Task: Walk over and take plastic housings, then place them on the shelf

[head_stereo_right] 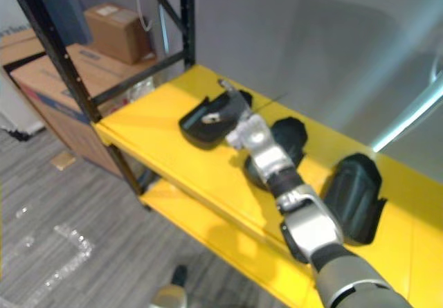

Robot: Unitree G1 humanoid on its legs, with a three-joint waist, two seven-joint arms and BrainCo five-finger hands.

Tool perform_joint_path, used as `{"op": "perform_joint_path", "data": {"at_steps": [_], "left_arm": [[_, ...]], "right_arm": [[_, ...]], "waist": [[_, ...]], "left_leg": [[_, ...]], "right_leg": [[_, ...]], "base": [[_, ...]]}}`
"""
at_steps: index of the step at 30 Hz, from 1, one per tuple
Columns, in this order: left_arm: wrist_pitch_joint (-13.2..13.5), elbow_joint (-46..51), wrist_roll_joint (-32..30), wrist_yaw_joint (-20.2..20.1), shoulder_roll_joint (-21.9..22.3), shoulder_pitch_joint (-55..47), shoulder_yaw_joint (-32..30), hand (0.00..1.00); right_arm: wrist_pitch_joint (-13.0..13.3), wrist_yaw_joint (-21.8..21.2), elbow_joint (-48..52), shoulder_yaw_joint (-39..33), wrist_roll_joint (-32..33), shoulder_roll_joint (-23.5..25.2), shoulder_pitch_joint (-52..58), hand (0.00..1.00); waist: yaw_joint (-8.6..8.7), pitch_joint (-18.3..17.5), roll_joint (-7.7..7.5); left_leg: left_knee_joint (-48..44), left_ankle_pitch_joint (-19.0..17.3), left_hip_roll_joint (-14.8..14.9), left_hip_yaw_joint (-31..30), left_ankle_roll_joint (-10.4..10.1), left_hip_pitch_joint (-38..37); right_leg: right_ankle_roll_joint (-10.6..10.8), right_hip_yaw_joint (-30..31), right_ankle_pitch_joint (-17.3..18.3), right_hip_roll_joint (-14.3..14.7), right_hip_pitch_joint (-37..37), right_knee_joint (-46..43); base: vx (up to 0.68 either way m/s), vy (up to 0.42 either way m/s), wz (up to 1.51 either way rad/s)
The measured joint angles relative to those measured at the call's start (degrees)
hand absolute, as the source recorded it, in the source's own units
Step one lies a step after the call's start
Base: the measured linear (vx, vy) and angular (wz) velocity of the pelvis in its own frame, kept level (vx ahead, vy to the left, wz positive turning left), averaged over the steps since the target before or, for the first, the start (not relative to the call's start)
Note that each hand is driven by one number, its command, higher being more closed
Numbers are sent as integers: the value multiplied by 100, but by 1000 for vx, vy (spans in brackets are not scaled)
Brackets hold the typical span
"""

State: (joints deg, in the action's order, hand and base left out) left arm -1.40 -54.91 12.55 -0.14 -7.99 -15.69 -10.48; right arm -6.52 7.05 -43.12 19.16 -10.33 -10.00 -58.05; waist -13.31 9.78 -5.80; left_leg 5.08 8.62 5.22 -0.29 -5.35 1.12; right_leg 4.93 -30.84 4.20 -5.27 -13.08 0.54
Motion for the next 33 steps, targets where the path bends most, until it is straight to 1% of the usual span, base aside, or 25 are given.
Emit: {"op": "perform_joint_path", "data": {"at_steps": [3, 5, 6, 7, 10, 12, 16, 18, 19, 21, 23, 26, 28, 29, 31, 33], "left_arm": [[-3, 89, 0, 1, -9, -2, 32, 0], [-18, 102, -1, 1, -22, 0, 44, 0], [-37, 110, -3, 1, -37, 0, 44, 0], [-71, 152, -6, 1, -42, -2, 46, 0], [-135, 202, -6, -3, -47, -2, 53, 0], [-169, 205, -6, -4, -48, -1, 53, 0], [-235, 209, -8, -13, -57, 2, 55, 0], [-238, 213, -12, -16, -58, 4, 55, 0], [-246, 219, -24, -22, -60, 4, 55, 0], [-246, 247, -160, -49, -71, 3, 54, 0], [-243, 314, -175, -80, -102, 0, 52, 0], [-243, 396, -178, -137, -202, -3, 49, 0], [-240, 425, -178, -174, -259, -10, 48, 0], [-239, 425, -178, -185, -269, -9, 48, 0], [-235, 429, -181, -252, -293, -14, 46, 0], [-235, 431, -181, -258, -299, -14, 47, 0]], "right_arm": [[159, -7, -43, 9, -421, -199, -97, 0], [223, -266, -81, 75, -851, -326, -162, 0], [295, -416, -171, 275, -1159, -460, -204, 0], [353, -495, -274, 436, -1474, -571, -232, 0], [428, -636, -433, 705, -2025, -833, -319, 0], [460, -726, -509, 814, -2225, -986, -414, 0], [777, -795, -510, 1003, -2449, -1355, -620, 0], [979, -891, -510, 1142, -2547, -1518, -729, 0], [1123, -972, -502, 1148, -2685, -1585, -781, 0], [1274, -1053, -462, 1265, -2834, -1764, -859, 0], [1472, -1108, -426, 1362, -2869, -2020, -929, 0], [1813, -1235, -271, 1492, -2856, -2555, -1109, 0], [2208, -1317, -245, 1605, -2839, -2971, -1305, 0], [2329, -1338, -243, 1630, -2812, -3061, -1349, 0], [2764, -1420, -238, 1787, -2614, -3364, -1458, 0], [3000, -1487, -233, 1864, -2534, -3492, -1463, 0]], "waist": [[-13, 1, 2], [-17, 3, 4], [-20, 2, 4], [-27, 3, 3], [-43, 3, 4], [-53, 3, 4], [-79, 3, 4], [-84, 4, 2], [-86, 4, 1], [-89, 8, -7], [-88, 28, -43], [-84, 83, -147], [-84, 117, -216], [-84, 114, -227], [-82, 127, -267], [-82, 122, -281]], "left_leg": [[0, 7, -5, -74, -5, 60], [-1, 14, -2, -83, -13, 81], [-1, 14, -5, -85, -13, 79], [-1, 14, -5, -85, -14, 82], [-1, 15, -4, -86, -15, 85], [-1, 15, -3, -88, -15, 87], [0, 14, -3, -102, -15, 91], [0, 14, -4, -113, -15, 92], [0, 14, -4, -118, -15, 94], [0, 14, -4, -137, -15, 98], [0, 14, -7, -164, -14, 100], [0, 14, -7, -202, -15, 132], [0, 14, -10, -204, -16, 168], [0, 15, -10, -203, -16, 191], [-1, 19, -14, -203, -20, 199], [-1, 19, -15, -204, -20, 198]], "right_leg": [[-4, -64, 5, 17, 8, 12], [-5, -74, 6, 24, 20, 17], [-7, -79, 7, 23, 14, 18], [-9, -82, 8, 23, 15, 19], [-12, -86, 11, 25, 16, 23], [-14, -92, 12, 26, 15, 26], [-16, -143, 17, 26, 9, 29], [-17, -162, 20, 26, 5, 30], [-17, -169, 21, 26, 5, 31], [-12, -185, 25, 22, 4, 30], [3, -203, 38, 19, 4, 24], [7, -212, 50, 25, 15, 22], [9, -212, 50, 22, 50, 20], [9, -211, 50, 22, 76, 15], [9, -211, 49, 15, 92, 8], [9, -213, 49, 15, 91, 9]], "base": [[1, -6, 13], [10, -2, 2], [0, 0, 0], [0, 0, 0], [0, 0, 0], [0, 0, 0], [-4, -1, 1], [0, 0, 0], [0, 0, 0], [-15, -3, 5], [-17, -4, 7], [-8, -3, 6], [0, 0, 0], [0, 0, 0], [0, 0, 0], [0, 0, 0]]}}
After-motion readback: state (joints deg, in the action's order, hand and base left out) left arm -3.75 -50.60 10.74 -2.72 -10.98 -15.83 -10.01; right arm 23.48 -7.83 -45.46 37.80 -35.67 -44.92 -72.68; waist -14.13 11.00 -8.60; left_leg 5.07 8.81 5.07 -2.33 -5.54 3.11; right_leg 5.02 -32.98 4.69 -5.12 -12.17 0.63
